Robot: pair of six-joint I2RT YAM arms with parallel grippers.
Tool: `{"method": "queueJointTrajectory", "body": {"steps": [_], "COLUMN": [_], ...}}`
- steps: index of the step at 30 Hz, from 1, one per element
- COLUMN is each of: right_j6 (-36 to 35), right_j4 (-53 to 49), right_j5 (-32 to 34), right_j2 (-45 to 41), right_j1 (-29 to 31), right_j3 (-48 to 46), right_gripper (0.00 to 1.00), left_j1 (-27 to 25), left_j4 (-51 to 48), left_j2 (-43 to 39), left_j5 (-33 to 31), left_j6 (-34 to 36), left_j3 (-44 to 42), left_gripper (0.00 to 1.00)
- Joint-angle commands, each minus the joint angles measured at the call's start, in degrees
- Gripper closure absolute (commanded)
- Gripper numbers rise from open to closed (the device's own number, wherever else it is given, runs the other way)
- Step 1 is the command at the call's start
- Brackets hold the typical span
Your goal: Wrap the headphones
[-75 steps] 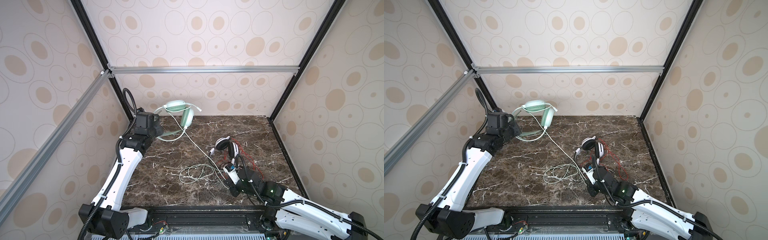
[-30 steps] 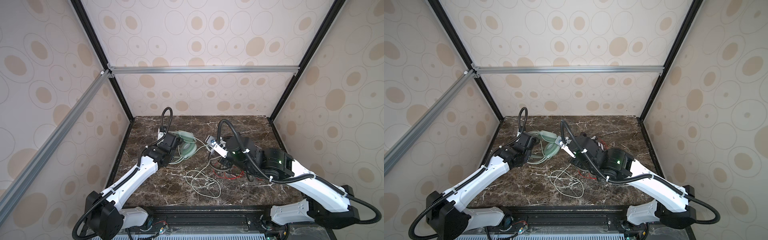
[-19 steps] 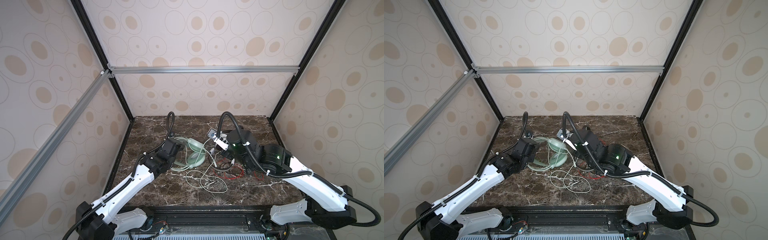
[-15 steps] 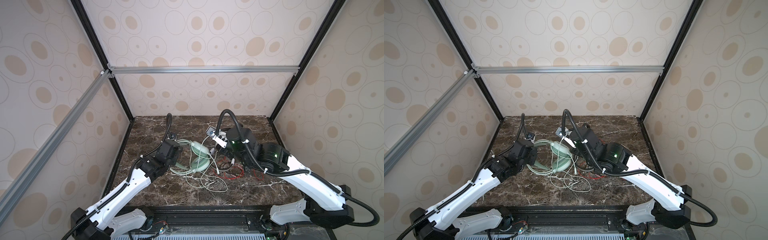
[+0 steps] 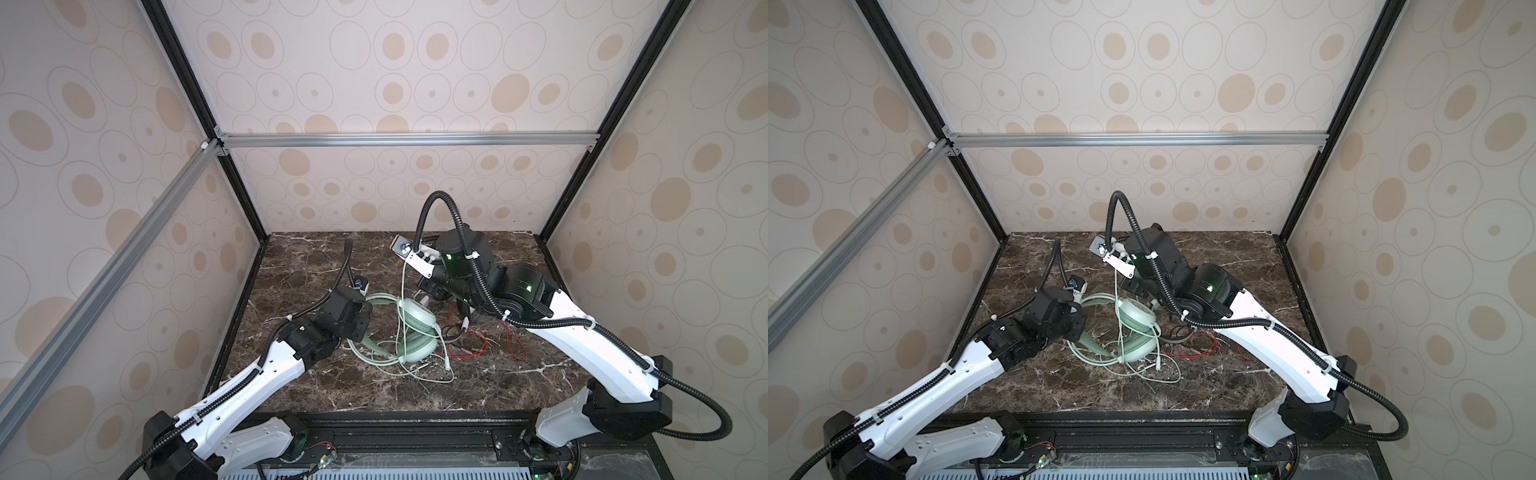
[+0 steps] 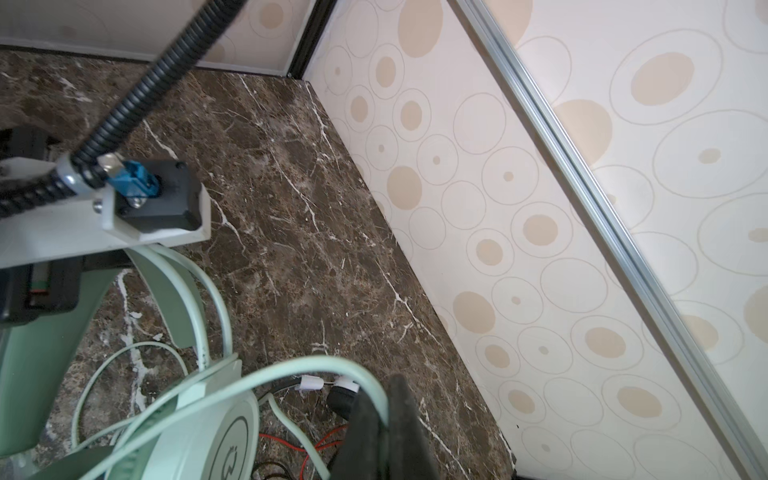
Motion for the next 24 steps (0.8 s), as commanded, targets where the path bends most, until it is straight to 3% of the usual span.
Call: {"method": "queueJointTrajectory", "body": {"steps": [1, 14, 20, 24], "right_j6": [-1.68, -6.20, -6.46, -7.12], "right_j4": [0.95, 7.49, 8.22, 10.81], "right_j5": [-3.48, -1.81, -1.04, 2.51], "right_j2": [-0.09, -5.74, -6.71, -6.61], "right_j1": [1.26, 9.63, 10.58, 10.51], "right_j3": [1.70, -4.86, -6.07, -7.46], "right_gripper": [1.00, 1.00, 1.00, 1.00], "left_j1": [-0.71, -0.70, -0.35, -0.35], "left_j4": [2.88, 2.50, 2.14, 4.02], "left_j2": [1.15, 10.10, 11.21, 9.76], "left_j5": [-0.42, -3.35, -3.78, -1.15], "left_j6": [-3.70, -13.26, -14.39, -10.79], "left_j3": [0.85, 3.41, 4.93, 4.29], "left_gripper": [1.00, 1.00, 1.00, 1.00]}}
